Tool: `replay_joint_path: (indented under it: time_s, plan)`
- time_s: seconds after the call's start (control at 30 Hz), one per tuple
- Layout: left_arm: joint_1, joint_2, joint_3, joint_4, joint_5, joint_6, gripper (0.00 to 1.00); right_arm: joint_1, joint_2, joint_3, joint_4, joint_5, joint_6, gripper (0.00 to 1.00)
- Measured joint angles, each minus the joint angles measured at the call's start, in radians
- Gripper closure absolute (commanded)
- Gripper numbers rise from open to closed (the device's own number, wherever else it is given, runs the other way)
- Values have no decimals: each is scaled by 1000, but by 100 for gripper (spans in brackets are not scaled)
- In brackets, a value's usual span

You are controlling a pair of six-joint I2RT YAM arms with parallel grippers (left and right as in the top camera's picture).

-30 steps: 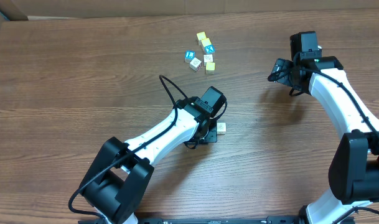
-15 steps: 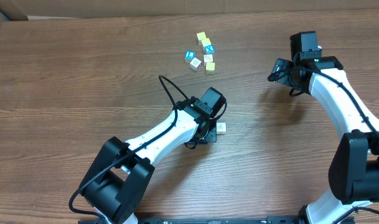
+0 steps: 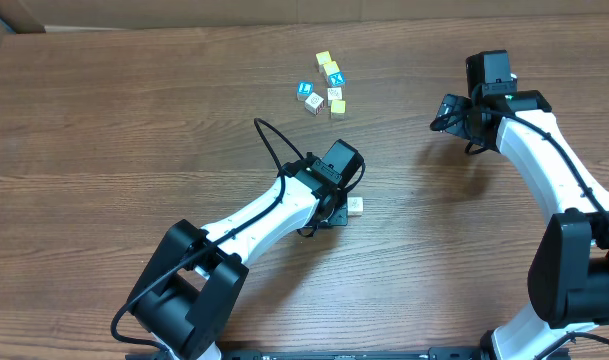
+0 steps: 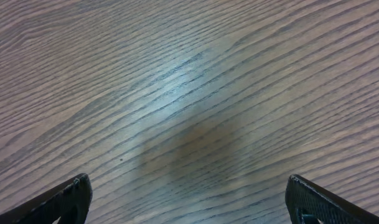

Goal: Flip 4 blocks

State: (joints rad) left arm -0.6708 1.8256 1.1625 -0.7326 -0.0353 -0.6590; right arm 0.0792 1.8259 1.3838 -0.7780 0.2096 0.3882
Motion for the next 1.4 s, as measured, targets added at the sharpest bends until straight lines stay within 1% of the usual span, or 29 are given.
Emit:
replay_joint_path:
  time_s: [0.2,0.33,0.5,0.63,0.8,0.9,1.03,1.13,1.27,1.4]
  plan:
    - [0,0,-1,0,9,1,96,0,0,0,0,0,0,0]
    - [0,-1,-1,-8,47,8,96,0,0,0,0,0,0,0]
    - [0,-44,9,-78,65,22,96,0,0,0,0,0,0,0]
    - [13,-91,69,-125,59,39,96,0,0,0,0,0,0,0]
    - [93,-118,142,-147,49,84,96,0,0,0,0,0,0,0]
    - [156,-118,146,-145,45,114,95,0,0,0,0,0,0,0]
    - [234,-118,146,-135,38,147,89,0,0,0,0,0,0,0]
    - [274,-118,146,-116,38,160,87,0,0,0,0,0,0,0]
    - [310,-118,146,-77,37,170,89,0,0,0,0,0,0,0]
    - [327,-118,146,-52,37,191,95,0,0,0,0,0,0,0]
